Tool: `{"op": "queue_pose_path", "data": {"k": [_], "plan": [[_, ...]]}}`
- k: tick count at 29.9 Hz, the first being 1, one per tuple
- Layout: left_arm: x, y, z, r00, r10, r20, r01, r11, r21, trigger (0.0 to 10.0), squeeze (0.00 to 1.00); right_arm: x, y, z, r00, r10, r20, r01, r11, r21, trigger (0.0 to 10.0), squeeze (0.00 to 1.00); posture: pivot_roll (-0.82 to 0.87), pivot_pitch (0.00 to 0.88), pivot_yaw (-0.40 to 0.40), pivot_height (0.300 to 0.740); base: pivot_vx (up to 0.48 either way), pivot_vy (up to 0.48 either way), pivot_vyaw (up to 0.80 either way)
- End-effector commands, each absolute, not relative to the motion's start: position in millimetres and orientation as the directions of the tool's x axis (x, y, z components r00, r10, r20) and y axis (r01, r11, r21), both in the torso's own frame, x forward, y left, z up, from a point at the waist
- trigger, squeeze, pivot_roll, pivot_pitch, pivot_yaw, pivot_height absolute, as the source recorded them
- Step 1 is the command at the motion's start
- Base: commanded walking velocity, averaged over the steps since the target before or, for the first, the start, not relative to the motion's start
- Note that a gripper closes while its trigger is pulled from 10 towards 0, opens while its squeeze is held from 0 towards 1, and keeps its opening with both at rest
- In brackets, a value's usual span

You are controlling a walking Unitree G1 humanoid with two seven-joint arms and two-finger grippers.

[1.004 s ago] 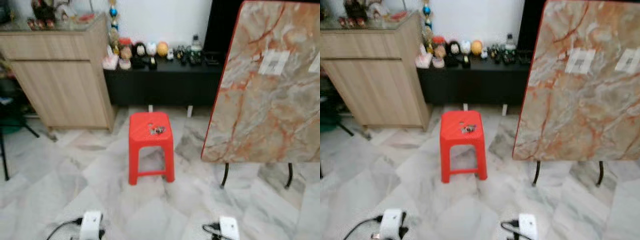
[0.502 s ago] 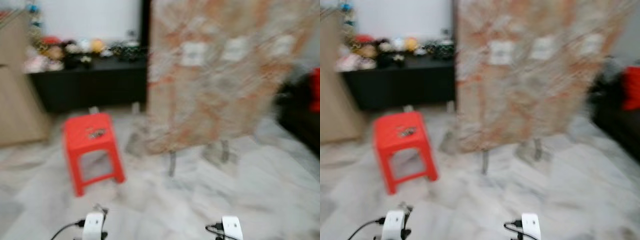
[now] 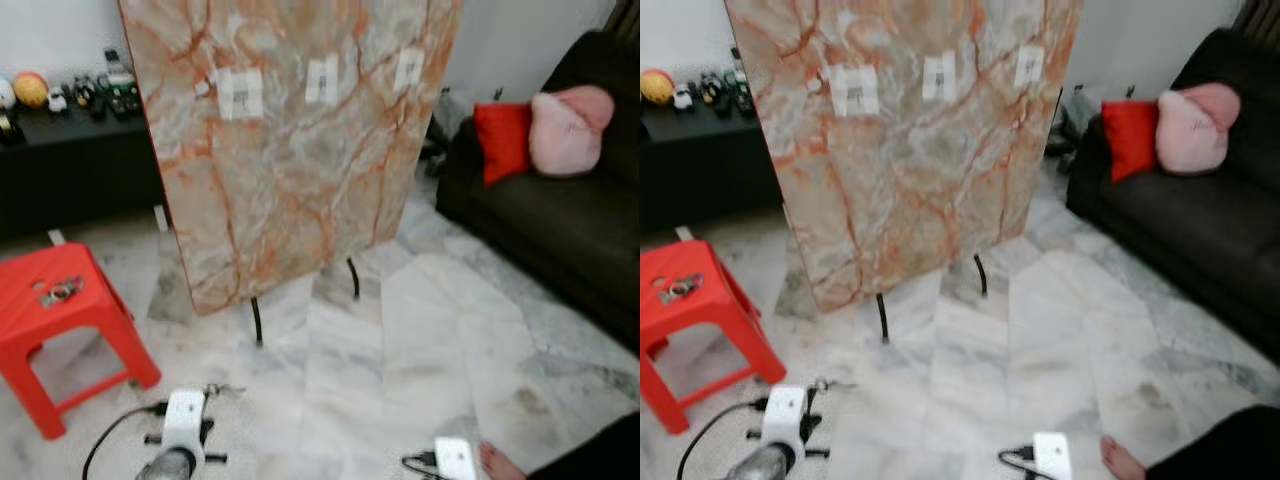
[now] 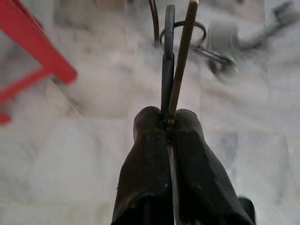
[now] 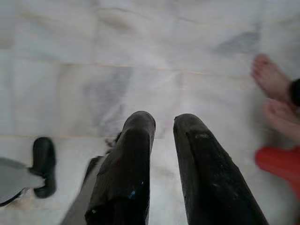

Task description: Hang keys on a hook

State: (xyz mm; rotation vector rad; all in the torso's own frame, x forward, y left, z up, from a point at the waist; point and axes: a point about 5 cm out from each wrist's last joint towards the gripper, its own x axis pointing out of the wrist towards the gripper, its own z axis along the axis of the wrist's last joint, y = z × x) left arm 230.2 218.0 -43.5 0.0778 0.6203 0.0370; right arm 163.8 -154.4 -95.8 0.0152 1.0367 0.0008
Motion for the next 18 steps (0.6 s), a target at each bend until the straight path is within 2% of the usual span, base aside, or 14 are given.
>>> {"op": "queue_pose_path", "data": {"k": [1, 7, 18], "plan": [[241.0, 213.0, -35.0, 0.849, 0.033, -0.527, 0.001, 0.998, 0.064, 10.0, 0.0, 163.6, -161.1, -95.5, 0.514, -0.014, -0.858, 0.021, 1.0, -0.003, 10.0, 0.0, 0.04, 0.0, -0.071, 0.74, 0.0, 0.0, 0.0], [268.0, 195.4, -6.3, 0.941, -0.029, -0.338, 0.029, 1.0, -0.005, 10.0, 0.0, 161.3, -161.2, -96.2, 0.519, -0.035, -0.854, 0.066, 0.998, -0.001, 10.0, 0.0, 0.03, 0.0, -0.061, 0.74, 0.0, 0.0, 0.0], [286.8, 179.5, 26.5, 0.986, -0.061, -0.155, 0.066, 0.998, 0.024, 10.0, 0.0, 159.9, -161.4, -96.7, 0.519, -0.038, -0.854, 0.071, 0.997, -0.001, 10.0, 0.0, 0.03, 0.0, -0.068, 0.74, 0.0, 0.0, 0.0]]}}
